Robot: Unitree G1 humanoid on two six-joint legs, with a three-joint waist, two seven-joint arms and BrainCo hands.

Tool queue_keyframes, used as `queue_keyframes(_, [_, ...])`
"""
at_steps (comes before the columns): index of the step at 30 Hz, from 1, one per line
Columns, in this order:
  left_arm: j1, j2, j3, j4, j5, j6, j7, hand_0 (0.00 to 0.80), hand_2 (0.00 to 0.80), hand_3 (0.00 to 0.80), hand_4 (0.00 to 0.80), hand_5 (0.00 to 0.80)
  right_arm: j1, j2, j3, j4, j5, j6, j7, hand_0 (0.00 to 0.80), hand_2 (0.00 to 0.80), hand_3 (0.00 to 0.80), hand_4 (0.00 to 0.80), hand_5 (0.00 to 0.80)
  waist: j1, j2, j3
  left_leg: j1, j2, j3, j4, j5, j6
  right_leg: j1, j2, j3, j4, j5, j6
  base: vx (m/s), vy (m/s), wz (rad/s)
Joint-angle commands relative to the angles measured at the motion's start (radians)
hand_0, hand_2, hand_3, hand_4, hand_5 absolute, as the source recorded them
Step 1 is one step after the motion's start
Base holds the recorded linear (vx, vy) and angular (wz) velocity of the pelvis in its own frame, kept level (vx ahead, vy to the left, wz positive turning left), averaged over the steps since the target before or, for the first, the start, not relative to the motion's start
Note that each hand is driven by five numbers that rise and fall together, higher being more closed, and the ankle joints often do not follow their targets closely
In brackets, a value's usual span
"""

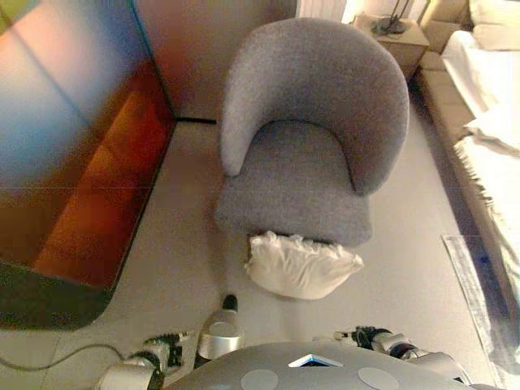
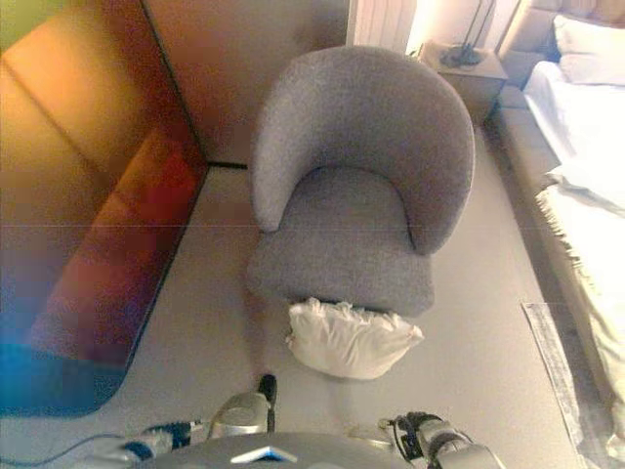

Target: Pick up the cushion and take it to the sofa

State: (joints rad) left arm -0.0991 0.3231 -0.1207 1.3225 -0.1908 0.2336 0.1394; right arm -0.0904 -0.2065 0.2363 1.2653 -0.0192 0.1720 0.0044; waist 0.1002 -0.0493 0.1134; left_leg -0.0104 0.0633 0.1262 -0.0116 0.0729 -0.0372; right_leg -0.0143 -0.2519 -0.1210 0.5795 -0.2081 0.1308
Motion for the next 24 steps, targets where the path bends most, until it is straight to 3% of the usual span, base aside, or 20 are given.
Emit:
queue_keyframes(1, [-0.021, -0.002, 0.001, 0.021, -0.070, 0.048, 0.030, 0.000, 0.000, 0.000, 0.000, 0.000, -0.042, -0.045, 0.035, -0.002, -0.015, -0.017, -0.012, 0.000, 0.000, 0.000, 0.000, 0.000, 0.007, 0.036, 0.028, -0.086, -0.011, 0.025, 0.063, -0.083, 0.044, -0.029, 0.042, -0.150, -0.212, 0.085, -0.015, -0.036, 0.017, -0.61])
queue_keyframes(3, [-0.051, -0.004, -0.007, 0.017, -0.076, 0.058, 0.028, 0.000, 0.000, 0.000, 0.000, 0.000, -0.056, -0.048, 0.050, -0.013, 0.009, -0.031, -0.033, 0.000, 0.000, 0.000, 0.000, 0.000, -0.006, 0.050, 0.054, -0.082, 0.000, 0.038, 0.047, -0.076, 0.042, -0.098, 0.061, -0.147, -0.277, 0.116, -0.029, -0.035, -0.003, -0.69])
queue_keyframes(5, [-0.045, -0.010, -0.014, 0.017, -0.074, 0.049, 0.021, 0.000, 0.000, 0.000, 0.000, 0.000, -0.050, -0.054, 0.040, -0.018, 0.045, -0.032, -0.036, 0.000, 0.000, 0.000, 0.000, 0.000, -0.024, 0.048, 0.063, -0.070, -0.004, 0.043, 0.045, -0.085, 0.038, -0.101, 0.059, -0.136, -0.353, 0.146, -0.022, 0.140, 0.005, -0.11])
queue_keyframes(9, [-0.009, -0.033, -0.013, 0.012, -0.082, 0.037, 0.031, 0.000, 0.000, 0.000, 0.000, 0.000, -0.025, -0.062, 0.015, -0.022, -0.028, -0.032, -0.026, 0.000, 0.000, 0.000, 0.000, 0.000, -0.042, 0.046, 0.050, -0.035, 0.000, 0.053, 0.037, -0.103, 0.029, -0.087, 0.016, -0.112, -0.432, 0.206, -0.002, 0.226, 0.013, 0.04])
queue_keyframes(15, [-0.011, -0.041, -0.008, 0.011, -0.038, -0.008, 0.056, 0.000, 0.000, 0.000, 0.000, 0.000, -0.036, -0.059, 0.047, -0.019, 0.007, 0.001, 0.005, 0.000, 0.000, 0.000, 0.000, 0.000, -0.018, 0.020, 0.061, -0.074, 0.017, 0.041, 0.104, -0.124, 0.003, -0.049, 0.010, -0.138, -0.520, 0.215, 0.006, 0.115, -0.136, 0.00])
queue_keyframes(24, [-0.070, -0.073, -0.061, -0.022, -0.091, -0.101, 0.075, 0.000, 0.000, 0.000, 0.000, 0.000, -0.108, -0.088, 0.054, -0.014, 0.119, 0.006, -0.074, 0.000, 0.000, 0.000, 0.000, 0.000, -0.015, 0.050, 0.151, -0.187, 0.031, -0.002, 0.137, -0.095, -0.037, -0.096, 0.021, -0.159, -0.534, 0.203, -0.023, -0.056, -0.067, 0.06])
